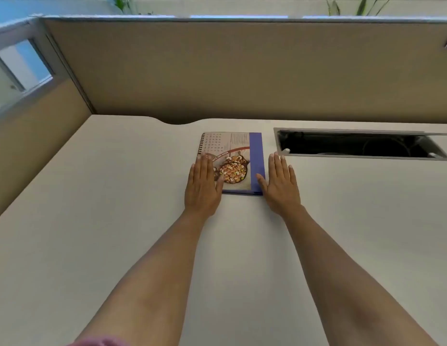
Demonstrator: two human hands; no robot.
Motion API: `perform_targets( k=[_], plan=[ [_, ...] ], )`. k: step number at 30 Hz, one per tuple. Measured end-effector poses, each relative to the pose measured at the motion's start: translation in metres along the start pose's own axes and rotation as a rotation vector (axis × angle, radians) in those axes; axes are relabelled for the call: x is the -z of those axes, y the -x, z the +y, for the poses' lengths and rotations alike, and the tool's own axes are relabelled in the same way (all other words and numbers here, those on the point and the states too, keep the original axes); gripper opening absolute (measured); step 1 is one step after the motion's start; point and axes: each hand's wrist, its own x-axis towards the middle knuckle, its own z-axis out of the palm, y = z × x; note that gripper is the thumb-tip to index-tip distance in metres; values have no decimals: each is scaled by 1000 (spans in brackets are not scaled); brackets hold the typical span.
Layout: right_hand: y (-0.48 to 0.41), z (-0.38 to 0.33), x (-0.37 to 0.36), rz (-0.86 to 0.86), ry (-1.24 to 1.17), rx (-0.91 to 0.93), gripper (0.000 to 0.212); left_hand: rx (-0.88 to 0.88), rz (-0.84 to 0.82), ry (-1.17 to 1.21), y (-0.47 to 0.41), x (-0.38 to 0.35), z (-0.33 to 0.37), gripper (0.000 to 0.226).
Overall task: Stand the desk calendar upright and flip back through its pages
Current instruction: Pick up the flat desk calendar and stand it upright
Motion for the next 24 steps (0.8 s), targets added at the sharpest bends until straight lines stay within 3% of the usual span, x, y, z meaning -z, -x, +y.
perform_targets(
  k=[7, 18, 24],
  plan=[
    [5, 9, -12, -120, 27, 8, 69, 24, -23, 5, 7, -11, -3, 61],
    [-2, 5, -15, -127, 100, 91, 54, 125, -28, 56, 14, -20, -4, 58],
    [-27, -4, -6, -103, 103, 123, 51, 344, 32, 195, 17, -21, 14, 58]
  ],
)
